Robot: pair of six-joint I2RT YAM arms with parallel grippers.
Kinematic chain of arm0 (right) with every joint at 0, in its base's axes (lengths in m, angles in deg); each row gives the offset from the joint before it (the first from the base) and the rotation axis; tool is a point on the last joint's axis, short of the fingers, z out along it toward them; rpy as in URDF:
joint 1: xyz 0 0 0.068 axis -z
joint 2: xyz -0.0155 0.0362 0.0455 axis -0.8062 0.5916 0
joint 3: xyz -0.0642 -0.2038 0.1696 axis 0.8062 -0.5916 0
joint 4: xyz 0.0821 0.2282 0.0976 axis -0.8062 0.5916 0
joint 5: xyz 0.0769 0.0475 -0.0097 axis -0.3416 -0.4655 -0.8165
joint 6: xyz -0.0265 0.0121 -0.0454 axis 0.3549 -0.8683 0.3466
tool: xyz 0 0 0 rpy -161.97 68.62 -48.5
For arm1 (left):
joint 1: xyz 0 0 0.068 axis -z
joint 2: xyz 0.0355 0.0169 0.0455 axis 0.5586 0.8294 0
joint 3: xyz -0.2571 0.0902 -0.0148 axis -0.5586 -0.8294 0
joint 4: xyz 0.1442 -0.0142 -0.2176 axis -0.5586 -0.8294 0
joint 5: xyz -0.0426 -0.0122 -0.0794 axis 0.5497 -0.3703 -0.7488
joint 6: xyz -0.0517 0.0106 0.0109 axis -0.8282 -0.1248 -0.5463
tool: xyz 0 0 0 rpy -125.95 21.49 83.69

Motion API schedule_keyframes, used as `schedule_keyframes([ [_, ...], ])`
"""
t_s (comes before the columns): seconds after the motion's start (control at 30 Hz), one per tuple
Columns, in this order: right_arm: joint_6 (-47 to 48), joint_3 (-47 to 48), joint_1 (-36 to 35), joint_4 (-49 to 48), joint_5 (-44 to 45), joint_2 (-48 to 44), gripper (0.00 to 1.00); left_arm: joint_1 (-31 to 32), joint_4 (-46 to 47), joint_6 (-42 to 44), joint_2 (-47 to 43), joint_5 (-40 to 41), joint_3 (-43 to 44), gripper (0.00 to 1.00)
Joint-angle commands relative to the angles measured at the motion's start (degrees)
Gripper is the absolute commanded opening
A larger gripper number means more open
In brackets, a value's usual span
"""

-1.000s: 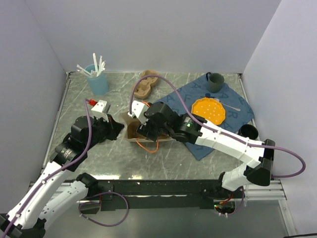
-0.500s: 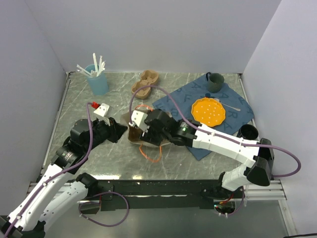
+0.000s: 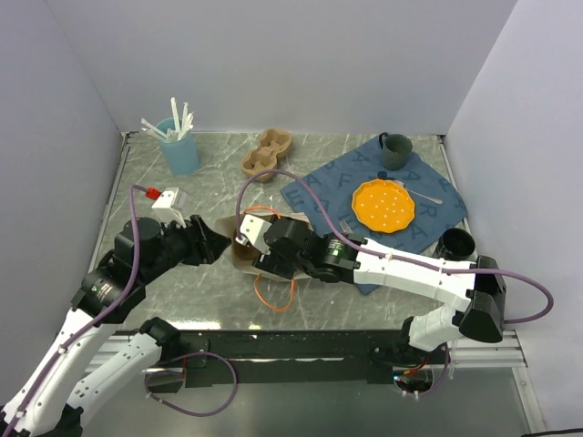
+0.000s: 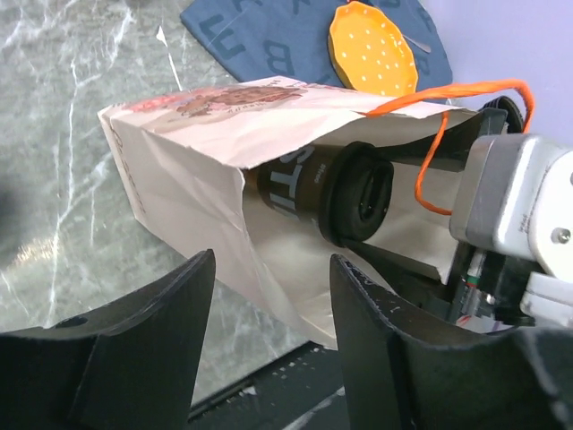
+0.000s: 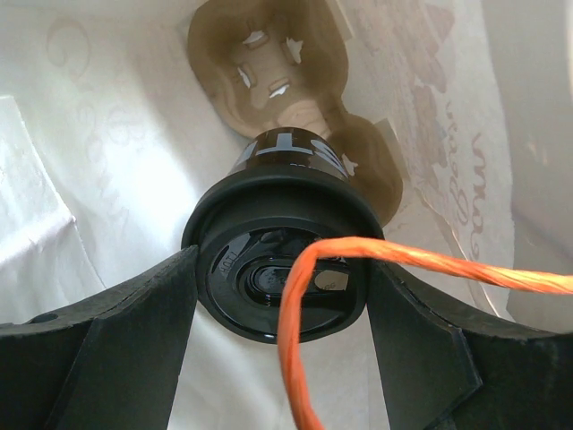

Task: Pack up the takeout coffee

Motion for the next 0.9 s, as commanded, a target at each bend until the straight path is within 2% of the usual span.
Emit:
schedule_keyframes([
  [0.0, -2.2, 0.5, -0.5, -4.4, 3.3, -0.5, 0.51, 0.1, -4.7, -4.0, 1.0, 0.6, 3.4, 0.59],
  [0.13, -2.2, 0.1, -0.5, -5.8, 4.7, 0.7, 0.51, 0.1, -6.4, -3.9, 0.8, 0.4, 3.1, 0.6],
  [0.3, -2.8, -1.0, -0.5, -7.1, 1.5, 1.1, 0.51, 0.1, -6.0, -2.8, 2.9, 1.5, 3.8, 0.58],
  [0.4, -2.6, -1.8, -0.3, -8.2, 0.1, 1.8, 0.51, 0.1, -5.0, -2.6, 4.9, -0.6, 3.9, 0.5],
  [0.43, -2.7, -2.1, -0.5, -9.0, -0.2, 1.9, 0.51, 0.1, -5.0, -2.8, 5.6, -1.0, 4.0, 0.42],
  [0.53, -3.3, -3.6, -0.4, -9.4, -0.3, 1.8, 0.51, 0.1, -5.1, -2.9, 6.0, -1.8, 4.3, 0.26],
  [0.73, -4.6, -7.8, -0.4, -11.0, 1.4, -0.1, 0.51, 0.1, -6.4, -4.3, 4.7, -4.3, 4.6, 0.12],
  [0.87, -4.4, -8.7, -0.2, -12.1, 2.9, -0.2, 0.51, 0.1, -6.3, -4.8, 3.5, -5.8, 3.2, 0.07],
])
